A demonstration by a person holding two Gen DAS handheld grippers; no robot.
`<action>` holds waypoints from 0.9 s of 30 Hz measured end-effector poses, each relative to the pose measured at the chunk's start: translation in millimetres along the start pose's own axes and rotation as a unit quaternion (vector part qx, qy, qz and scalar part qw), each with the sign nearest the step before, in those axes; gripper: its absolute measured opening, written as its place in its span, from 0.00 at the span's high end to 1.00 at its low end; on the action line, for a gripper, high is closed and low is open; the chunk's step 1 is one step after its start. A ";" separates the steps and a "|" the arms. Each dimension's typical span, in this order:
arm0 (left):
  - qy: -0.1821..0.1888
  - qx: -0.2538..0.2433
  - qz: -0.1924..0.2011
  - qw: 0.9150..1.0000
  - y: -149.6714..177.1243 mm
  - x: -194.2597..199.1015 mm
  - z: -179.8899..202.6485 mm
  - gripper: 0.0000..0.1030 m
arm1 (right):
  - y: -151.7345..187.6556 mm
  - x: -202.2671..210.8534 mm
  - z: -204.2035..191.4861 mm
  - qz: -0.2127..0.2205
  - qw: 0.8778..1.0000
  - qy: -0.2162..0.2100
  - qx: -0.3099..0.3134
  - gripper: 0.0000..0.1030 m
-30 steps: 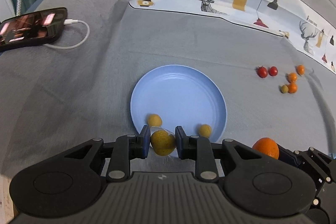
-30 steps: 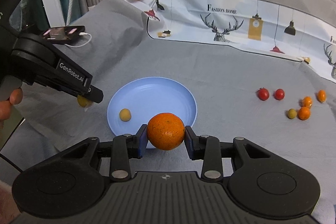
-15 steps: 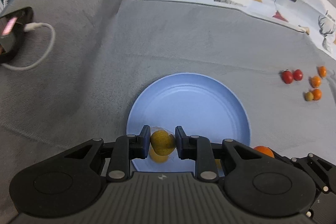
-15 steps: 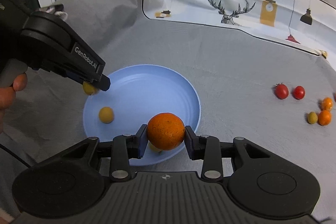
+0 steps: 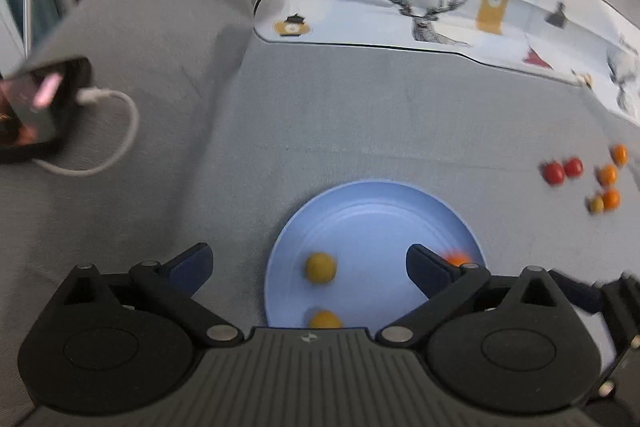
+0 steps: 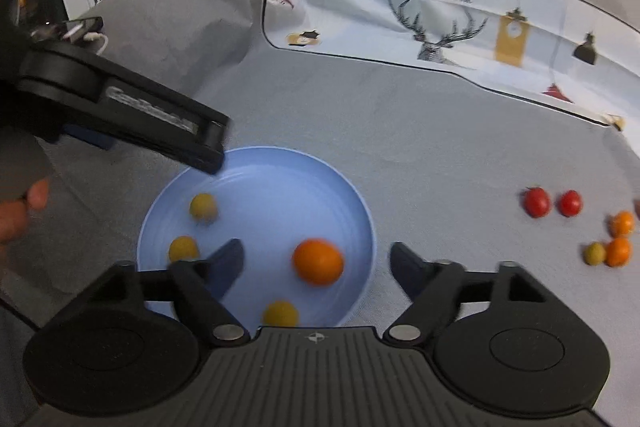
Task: Organize fruits
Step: 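Carry the yellow fruit and orange mandarin to the blue plate and open both tools, then lift both open tools away from the blue plate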
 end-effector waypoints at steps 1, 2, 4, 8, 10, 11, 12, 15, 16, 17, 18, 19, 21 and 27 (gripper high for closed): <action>-0.005 -0.003 0.003 1.000 4.2 7.6 -1.2 0.00 | 3.6 7.7 1.2 -0.003 1.000 0.000 -0.005 0.15; -0.008 -0.005 0.005 1.000 9.8 15.6 -2.7 0.00 | 7.8 14.7 1.9 -0.006 1.000 -0.003 -0.009 0.14; -0.014 -0.008 0.002 1.000 24.9 31.7 -7.2 0.00 | 18.4 33.5 -0.1 -0.014 1.000 -0.011 -0.019 0.12; -0.029 0.007 -0.013 0.999 57.9 59.6 -20.4 0.00 | 32.3 73.9 -10.7 -0.009 1.000 -0.017 -0.023 0.09; -0.029 0.017 -0.018 0.999 74.4 73.5 -25.3 0.00 | 36.1 94.7 -16.8 0.004 1.000 -0.017 -0.020 0.07; -0.030 0.019 -0.017 0.999 81.5 80.4 -26.2 0.00 | 37.1 103.3 -19.8 0.011 1.000 -0.017 -0.017 0.06; -0.031 0.020 -0.013 0.999 88.6 87.6 -26.9 0.00 | 38.2 112.2 -22.6 0.019 1.000 -0.016 -0.010 0.06; -0.033 0.018 -0.003 0.999 105.9 107.3 -26.4 0.00 | 38.5 134.9 -25.5 0.044 0.999 -0.002 0.004 0.05; -0.032 0.018 0.000 0.999 108.9 112.5 -25.6 0.00 | 38.6 142.3 -25.9 0.052 0.999 0.002 0.004 0.05; -0.029 0.019 0.004 0.999 111.6 118.6 -25.6 0.00 | 38.6 148.7 -26.1 0.059 0.998 0.006 0.004 0.05; -0.028 0.020 0.011 0.999 113.3 125.6 -26.0 0.00 | 39.2 156.1 -26.3 0.066 0.998 0.010 0.004 0.04; -0.027 0.020 0.020 0.999 113.7 132.2 -25.9 0.00 | 40.8 162.7 -26.5 0.071 0.997 0.013 0.004 0.04; -0.026 0.022 0.037 0.999 113.1 144.9 -26.5 0.00 | 41.9 172.6 -28.2 0.079 0.997 0.018 0.005 0.04; -0.021 0.017 0.069 0.997 114.7 176.0 -20.6 0.00 | 44.3 203.8 -33.0 0.117 0.993 0.029 0.016 0.03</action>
Point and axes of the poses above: each gripper's, at about its wrist camera, not at the fingertips, and x roughly against the way its jaws point, z to its right, y to its underside, the point moved 10 cm from there along -x, roughly the way its jaws point, and after that the axes turned 5 degrees about x, right-handed, at the moved point
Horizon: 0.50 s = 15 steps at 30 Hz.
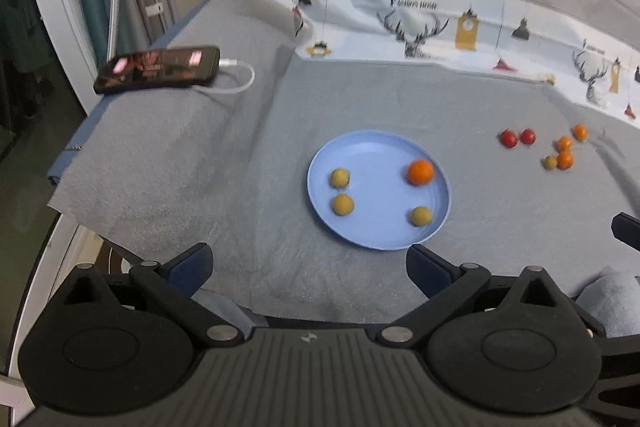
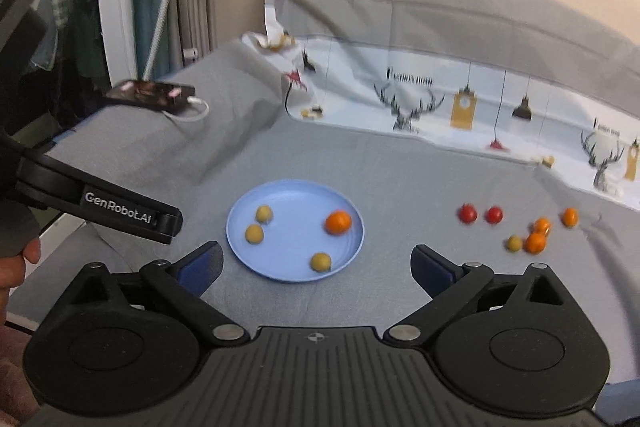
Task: Organize fruits
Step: 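Lift both open tools away from the blue plate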
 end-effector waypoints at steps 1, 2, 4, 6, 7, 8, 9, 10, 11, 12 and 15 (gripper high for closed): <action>0.002 0.001 0.005 1.000 0.3 4.3 0.4 0.00 | -0.8 4.2 0.5 0.005 1.000 0.002 0.001 0.03; 0.004 0.001 0.009 1.000 1.4 8.5 0.9 0.00 | -1.8 7.9 0.8 0.010 1.000 0.004 0.003 0.03; 0.006 0.001 0.012 1.000 4.0 13.6 0.6 0.00 | -3.4 14.6 0.1 0.018 1.000 0.007 0.005 0.03; 0.007 0.001 0.013 1.000 6.2 16.9 -1.0 0.00 | -3.5 18.3 -3.7 0.022 1.000 0.006 0.007 0.03; 0.007 0.002 0.013 1.000 6.8 18.3 -1.8 0.00 | -3.1 20.2 -5.3 0.023 1.000 0.005 0.009 0.03; 0.008 0.003 0.012 1.000 7.1 19.1 -2.7 0.00 | -3.0 21.8 -7.9 0.025 1.000 0.004 0.011 0.03; 0.008 0.005 0.013 1.000 7.2 19.7 -3.2 0.00 | -2.9 23.1 -9.2 0.027 1.000 0.004 0.014 0.03; 0.008 0.006 0.013 1.000 7.1 20.2 -3.8 0.00 | -2.9 24.3 -10.7 0.028 0.999 0.005 0.016 0.03; 0.008 0.006 0.014 1.000 6.9 20.7 -4.1 0.00 | -3.4 25.3 -11.8 0.030 0.999 0.005 0.017 0.03; 0.008 0.006 0.016 1.000 6.4 21.5 -4.4 0.00 | -3.4 26.3 -12.2 0.032 0.999 0.005 0.018 0.02; 0.006 0.004 0.019 1.000 4.9 22.0 -3.2 0.00 | -4.5 25.8 -10.8 0.033 0.999 0.006 0.018 0.02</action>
Point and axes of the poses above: each gripper's, at about its wrist camera, not at the fingertips, and x roughly against the way its jaws point, z to its right, y to its underside, the point moved 10 cm from there along -x, roughly the way its jaws point, and after that the axes turned 5 degrees about x, right-handed, at the moved point
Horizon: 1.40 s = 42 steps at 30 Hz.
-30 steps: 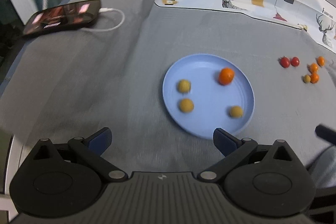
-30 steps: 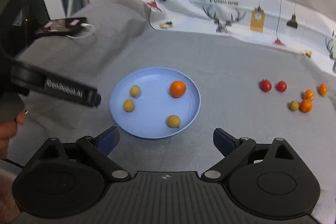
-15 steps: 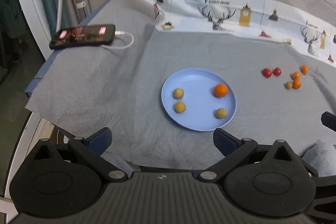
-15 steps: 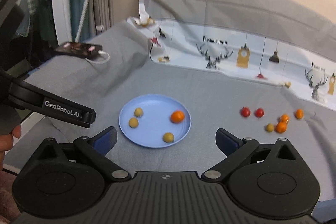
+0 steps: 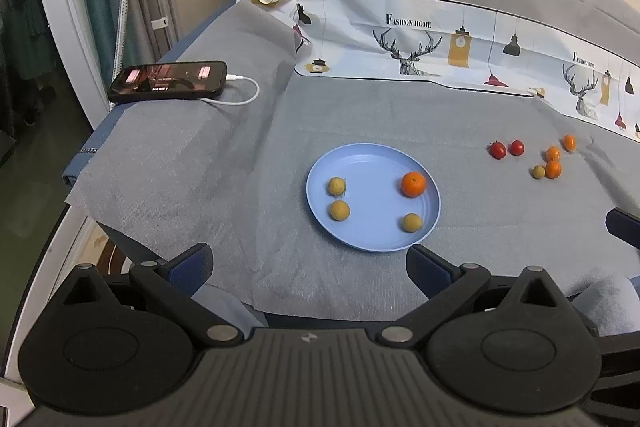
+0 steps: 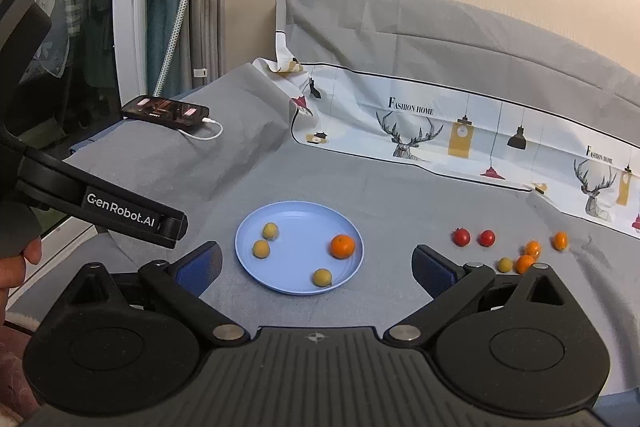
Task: Organize fruits
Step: 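Lift both open tools away from the blue plate, then move both tools toward the red cherry tomatoes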
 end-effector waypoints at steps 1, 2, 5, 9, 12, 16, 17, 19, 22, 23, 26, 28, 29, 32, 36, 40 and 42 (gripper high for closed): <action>0.000 0.000 0.000 1.000 -0.5 -0.9 0.5 0.00 | 0.3 -0.6 0.3 0.000 1.000 0.000 0.002 0.02; 0.000 0.000 -0.002 1.000 -0.9 -2.5 2.1 0.00 | 1.0 -1.4 0.8 -0.001 1.000 0.000 0.004 0.02; -0.002 -0.007 -0.010 1.000 -1.1 -8.6 6.8 0.00 | 4.1 -4.8 4.2 -0.005 1.000 -0.002 0.000 0.02; -0.005 -0.021 -0.028 0.999 0.4 -22.2 13.4 0.00 | 12.1 -14.6 14.9 -0.015 1.000 -0.004 -0.027 0.02; -0.014 -0.029 -0.042 0.999 -0.6 -34.9 16.9 0.00 | 20.8 -25.8 26.0 -0.024 0.998 -0.002 -0.054 0.02; -0.022 -0.035 -0.060 0.997 -4.8 -52.5 25.0 0.00 | 31.8 -42.8 45.9 -0.037 0.995 0.010 -0.093 0.02; -0.021 -0.037 -0.065 0.997 -6.4 -57.4 28.9 0.00 | 34.1 -46.4 51.1 -0.038 0.994 0.014 -0.100 0.02; -0.018 -0.041 -0.076 0.996 -10.1 -68.4 39.9 0.00 | 39.3 -53.8 66.5 -0.041 0.993 0.030 -0.111 0.01; -0.011 -0.053 -0.089 0.995 -19.8 -87.6 63.6 0.00 | 47.6 -66.8 96.1 -0.044 0.991 0.061 -0.114 0.01; -0.007 -0.061 -0.091 0.994 -24.5 -95.1 74.4 0.00 | 51.2 -72.2 108.1 -0.044 0.990 0.075 -0.115 0.01; 0.011 -0.094 -0.097 0.991 -41.9 -122.4 115.1 0.00 | 62.0 -92.0 143.5 -0.052 0.985 0.110 -0.120 0.01; 0.031 -0.118 -0.101 0.987 -55.0 -145.0 148.9 0.00 | 69.3 -112.3 169.1 -0.060 0.983 0.126 -0.118 0.01; 0.039 -0.125 -0.105 0.986 -62.0 -157.8 165.3 0.00 | 72.3 -123.2 180.3 -0.062 0.983 0.132 -0.112 0.01; 0.066 -0.141 -0.118 0.981 -83.9 -201.7 217.4 0.00 | 82.1 -165.6 213.7 -0.074 0.983 0.149 -0.078 0.01; 0.093 -0.148 -0.154 0.973 -104.9 -269.4 283.0 0.00 | 92.6 -223.3 258.2 -0.088 0.981 0.166 -0.051 0.01; 0.097 -0.144 -0.197 0.965 -113.5 -328.7 327.8 0.00 | 92.8 -276.9 290.8 -0.081 0.984 0.155 -0.040 0.01; 0.104 -0.152 -0.217 0.959 -113.1 -353.0 347.3 0.00 | 91.8 -298.5 300.6 -0.075 0.986 0.145 -0.031 0.01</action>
Point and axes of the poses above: each gripper's, at about its wrist camera, not at the fingertips, and x roughly against the way its jaws point, z to its right, y to its underside, the point moved 10 cm from there along -x, roughly the way its jaws point, and after that the axes turned 5 degrees about x, right-handed, at the moved point
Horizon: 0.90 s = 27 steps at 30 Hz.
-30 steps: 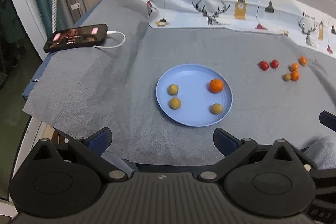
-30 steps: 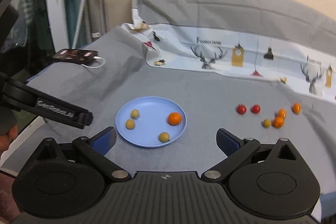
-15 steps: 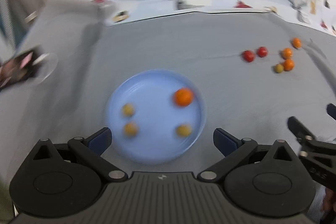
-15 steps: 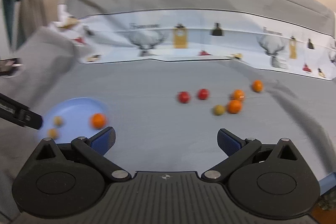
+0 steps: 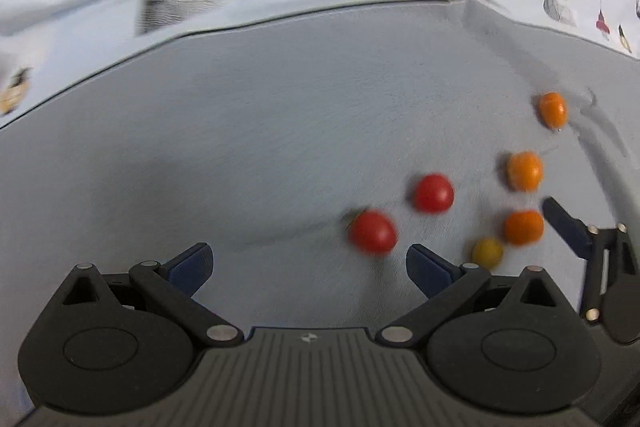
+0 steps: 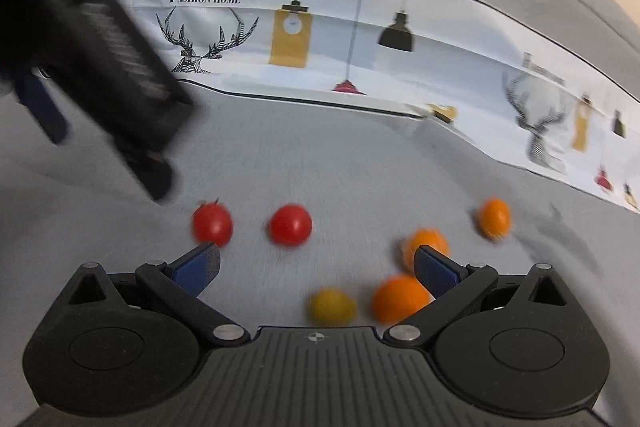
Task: Organize fruits
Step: 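Move both tools toward the red cherry tomatoes, then grasp a red cherry tomato with the left tool while the right tool grasps another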
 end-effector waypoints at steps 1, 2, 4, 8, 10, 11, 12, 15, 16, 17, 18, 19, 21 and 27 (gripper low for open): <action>-0.003 -0.002 -0.008 1.000 -4.4 -10.6 3.3 0.00 | -1.3 -12.1 0.0 0.000 1.000 -0.004 0.008 0.01; -0.007 -0.005 -0.016 1.000 -8.5 -21.9 5.7 0.00 | -1.7 -23.4 -0.1 -0.002 1.000 -0.006 0.017 0.01; -0.015 -0.011 -0.036 0.999 -13.9 -45.1 6.8 0.00 | 0.6 -42.3 0.3 -0.011 1.000 -0.008 0.025 0.01; -0.004 -0.001 -0.064 0.998 -15.5 -62.6 -4.0 0.00 | 7.4 -53.9 5.3 -0.013 0.999 -0.032 -0.002 0.01; -0.008 -0.002 -0.071 0.997 -12.0 -63.5 -13.0 0.00 | 6.4 -56.9 6.5 -0.013 0.999 -0.041 -0.008 0.01; -0.012 -0.009 -0.077 0.997 -9.4 -63.9 -16.2 0.01 | 6.1 -58.4 6.0 -0.011 0.999 -0.044 -0.008 0.01; -0.016 -0.014 -0.076 0.997 -7.5 -64.0 -18.9 0.02 | 5.7 -58.9 5.5 -0.010 0.999 -0.046 -0.009 0.01; -0.009 -0.030 -0.060 0.998 -4.3 -58.8 -17.2 0.15 | 2.9 -58.9 2.5 -0.010 0.998 -0.064 -0.018 0.21; -0.004 -0.038 -0.053 0.998 -3.5 -54.8 -14.4 0.30 | 1.3 -58.9 0.2 -0.009 0.996 -0.083 -0.030 0.31; 0.000 -0.048 -0.045 0.998 -3.6 -50.0 -11.5 0.42 | -0.9 -57.9 -0.9 -0.005 0.994 -0.096 -0.041 0.53; 0.004 -0.058 -0.042 0.997 -3.0 -45.2 -8.8 0.73 | -3.8 -57.1 0.0 -0.001 0.995 -0.094 -0.044 0.70; 0.008 -0.059 -0.046 0.997 0.9 -40.1 -7.9 0.71 | -5.4 -56.6 0.4 -0.001 0.995 -0.093 -0.041 0.70; 0.018 -0.042 -0.049 0.998 4.5 -33.3 -14.0 0.71 | -5.1 -54.5 4.3 0.002 0.994 -0.094 -0.061 0.70; 0.017 -0.027 0.009 0.999 11.7 11.0 -27.1 0.71 | -11.3 -39.0 28.5 0.057 0.993 -0.042 -0.097 0.70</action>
Point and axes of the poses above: each gripper's, at about its wrist camera, not at the fingertips, and x roughly against the way its jaws point, z to its right, y to its underside, the point moved 10 cm from there along -x, roughly the way its jaws point, and after that the axes turned 5 degrees about x, right-handed, at the moved point
